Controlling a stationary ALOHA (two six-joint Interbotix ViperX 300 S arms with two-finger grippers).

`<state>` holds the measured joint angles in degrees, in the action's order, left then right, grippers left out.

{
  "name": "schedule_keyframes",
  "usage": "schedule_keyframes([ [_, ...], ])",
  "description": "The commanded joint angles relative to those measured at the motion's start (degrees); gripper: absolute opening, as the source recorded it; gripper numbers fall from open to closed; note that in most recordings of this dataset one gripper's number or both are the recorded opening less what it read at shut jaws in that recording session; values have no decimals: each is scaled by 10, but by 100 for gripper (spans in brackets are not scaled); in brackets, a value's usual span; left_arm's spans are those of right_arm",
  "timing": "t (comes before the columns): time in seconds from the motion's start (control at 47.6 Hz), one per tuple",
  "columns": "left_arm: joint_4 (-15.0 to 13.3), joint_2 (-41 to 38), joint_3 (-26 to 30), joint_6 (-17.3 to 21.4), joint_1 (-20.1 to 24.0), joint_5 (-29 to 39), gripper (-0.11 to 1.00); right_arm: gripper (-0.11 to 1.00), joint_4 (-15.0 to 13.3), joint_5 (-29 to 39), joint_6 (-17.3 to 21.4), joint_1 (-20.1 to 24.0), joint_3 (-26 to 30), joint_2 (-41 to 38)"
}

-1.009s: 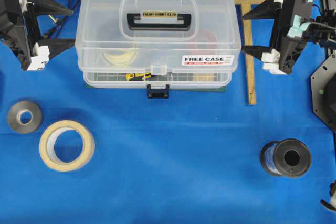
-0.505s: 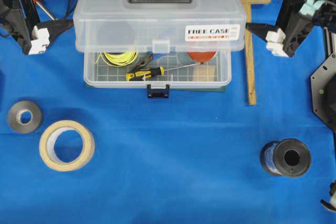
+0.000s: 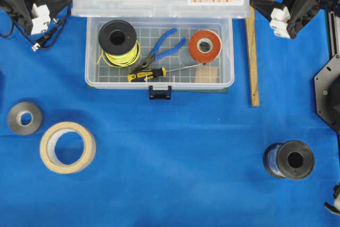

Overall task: Open the tool box with both arms.
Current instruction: 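Lift the clear lid upward and back with both grippers, then push the lid fully open and withdraw both grippers upward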

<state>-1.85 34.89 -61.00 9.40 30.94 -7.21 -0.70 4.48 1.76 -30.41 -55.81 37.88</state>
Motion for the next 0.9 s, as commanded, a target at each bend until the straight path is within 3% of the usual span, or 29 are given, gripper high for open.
schedule_keyframes([
  [0.0, -1, 1, 19, 2, 5, -12, 91, 84, 3, -18, 4, -9, 25, -1],
  [0.883, -2, -96, 74, 33, 94, -33, 91, 84, 2, -44, 3, -127, 89, -128],
])
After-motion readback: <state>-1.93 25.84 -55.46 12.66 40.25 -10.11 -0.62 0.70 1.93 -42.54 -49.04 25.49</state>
